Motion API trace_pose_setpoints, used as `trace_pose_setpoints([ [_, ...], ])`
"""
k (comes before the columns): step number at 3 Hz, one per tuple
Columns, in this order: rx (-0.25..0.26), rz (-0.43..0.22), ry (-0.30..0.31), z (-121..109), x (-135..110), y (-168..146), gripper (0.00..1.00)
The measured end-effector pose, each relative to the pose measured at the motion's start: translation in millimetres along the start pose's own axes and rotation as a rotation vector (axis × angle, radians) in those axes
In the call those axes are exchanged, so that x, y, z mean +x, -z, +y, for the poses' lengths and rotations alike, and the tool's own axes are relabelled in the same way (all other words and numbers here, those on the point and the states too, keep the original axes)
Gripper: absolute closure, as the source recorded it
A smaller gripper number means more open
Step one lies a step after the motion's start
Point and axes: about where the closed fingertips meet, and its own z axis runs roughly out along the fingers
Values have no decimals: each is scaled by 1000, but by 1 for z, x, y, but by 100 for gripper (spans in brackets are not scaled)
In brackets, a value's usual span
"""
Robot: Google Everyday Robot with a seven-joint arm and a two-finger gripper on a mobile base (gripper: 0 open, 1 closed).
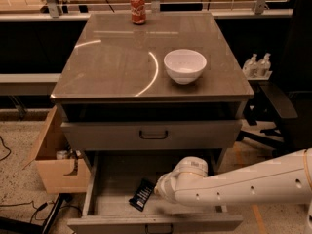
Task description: Pick rxbar blueberry from middle drawer and place on counter
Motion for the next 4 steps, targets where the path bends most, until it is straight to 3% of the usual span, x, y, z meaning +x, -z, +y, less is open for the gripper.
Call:
trace_pose_setpoints([
  [3, -2, -4, 1, 1, -2, -2, 13],
  [4, -3, -5, 4, 0, -2, -3, 0],
])
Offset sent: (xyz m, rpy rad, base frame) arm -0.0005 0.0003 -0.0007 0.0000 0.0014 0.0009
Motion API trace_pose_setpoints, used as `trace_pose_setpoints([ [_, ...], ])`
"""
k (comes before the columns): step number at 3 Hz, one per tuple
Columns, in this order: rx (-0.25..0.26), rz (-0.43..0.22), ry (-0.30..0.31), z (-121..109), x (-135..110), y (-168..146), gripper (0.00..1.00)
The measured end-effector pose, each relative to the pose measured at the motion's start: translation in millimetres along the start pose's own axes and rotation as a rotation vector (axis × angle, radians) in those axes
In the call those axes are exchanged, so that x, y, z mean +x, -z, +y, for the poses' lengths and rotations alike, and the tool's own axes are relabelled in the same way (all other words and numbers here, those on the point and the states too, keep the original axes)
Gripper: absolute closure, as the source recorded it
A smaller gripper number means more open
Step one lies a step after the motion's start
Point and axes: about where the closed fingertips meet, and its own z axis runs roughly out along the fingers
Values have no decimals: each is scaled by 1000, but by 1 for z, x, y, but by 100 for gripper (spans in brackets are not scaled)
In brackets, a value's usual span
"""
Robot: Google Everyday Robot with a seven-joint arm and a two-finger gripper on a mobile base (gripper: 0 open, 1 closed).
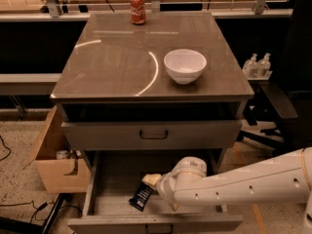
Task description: Pick rxbar blueberry from middle drawer and place on counter
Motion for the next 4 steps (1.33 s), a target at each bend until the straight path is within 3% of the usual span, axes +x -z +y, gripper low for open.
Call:
trace_pose_setpoints([
  [1, -11, 6, 48, -18, -3, -15, 0],
  [2, -34, 3, 129, -47, -20, -49, 0],
  [3, -100, 29, 208, -64, -42, -83, 0],
  [4, -201, 89, 278, -72, -69, -109, 0],
])
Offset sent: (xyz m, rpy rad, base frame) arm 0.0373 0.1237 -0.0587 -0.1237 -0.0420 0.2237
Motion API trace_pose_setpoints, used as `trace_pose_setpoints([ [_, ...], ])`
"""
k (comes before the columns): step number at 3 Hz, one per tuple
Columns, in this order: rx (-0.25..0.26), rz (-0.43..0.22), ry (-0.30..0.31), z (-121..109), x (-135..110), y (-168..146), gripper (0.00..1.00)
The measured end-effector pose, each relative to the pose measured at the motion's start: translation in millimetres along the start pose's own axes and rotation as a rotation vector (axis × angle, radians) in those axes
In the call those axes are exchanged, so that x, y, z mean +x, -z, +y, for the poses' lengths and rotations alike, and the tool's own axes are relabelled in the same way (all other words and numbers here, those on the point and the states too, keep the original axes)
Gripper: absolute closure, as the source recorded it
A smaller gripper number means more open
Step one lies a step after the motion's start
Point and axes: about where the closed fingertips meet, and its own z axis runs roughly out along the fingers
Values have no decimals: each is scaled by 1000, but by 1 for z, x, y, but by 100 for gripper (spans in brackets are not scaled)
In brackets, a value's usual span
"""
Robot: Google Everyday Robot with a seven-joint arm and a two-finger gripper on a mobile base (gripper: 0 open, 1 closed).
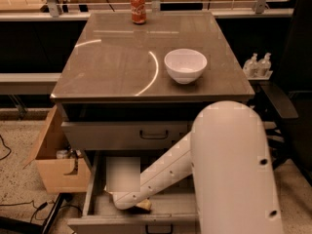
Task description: Pick rxbar blueberry from middle drawer and place on counter
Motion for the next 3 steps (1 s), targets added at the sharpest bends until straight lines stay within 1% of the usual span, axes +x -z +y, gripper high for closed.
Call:
trace_pose_setpoints([
  [1, -140, 62, 50, 4, -7, -15, 0],
  [2, -166, 80, 67, 5, -7, -16, 0],
  [3, -166, 79, 66, 5, -7, -16, 0],
])
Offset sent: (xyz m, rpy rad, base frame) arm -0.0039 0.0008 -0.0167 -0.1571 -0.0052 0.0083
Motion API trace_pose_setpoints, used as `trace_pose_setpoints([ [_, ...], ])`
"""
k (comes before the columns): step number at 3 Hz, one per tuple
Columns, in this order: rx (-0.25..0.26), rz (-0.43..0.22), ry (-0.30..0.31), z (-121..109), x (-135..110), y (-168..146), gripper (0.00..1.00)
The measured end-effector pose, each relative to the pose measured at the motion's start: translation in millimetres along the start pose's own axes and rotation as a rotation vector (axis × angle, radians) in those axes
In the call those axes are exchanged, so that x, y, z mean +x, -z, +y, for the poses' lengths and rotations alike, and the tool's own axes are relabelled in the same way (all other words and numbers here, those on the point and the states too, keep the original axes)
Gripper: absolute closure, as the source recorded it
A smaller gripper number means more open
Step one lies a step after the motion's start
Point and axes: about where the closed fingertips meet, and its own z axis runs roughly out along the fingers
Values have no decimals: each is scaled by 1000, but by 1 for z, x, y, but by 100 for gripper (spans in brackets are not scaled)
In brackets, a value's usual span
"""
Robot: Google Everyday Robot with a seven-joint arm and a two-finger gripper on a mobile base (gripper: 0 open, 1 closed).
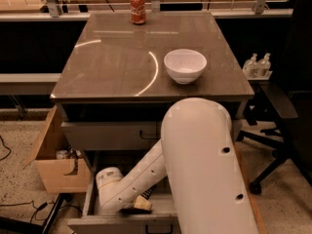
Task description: Pick rxbar blueberry from middle drawer and place on counter
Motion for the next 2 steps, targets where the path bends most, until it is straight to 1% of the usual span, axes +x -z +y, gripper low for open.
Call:
trace_pose_setpoints([
  [1, 43, -45, -26, 1, 5, -7, 0],
  [2, 125, -141, -82, 9, 21, -27, 0],
])
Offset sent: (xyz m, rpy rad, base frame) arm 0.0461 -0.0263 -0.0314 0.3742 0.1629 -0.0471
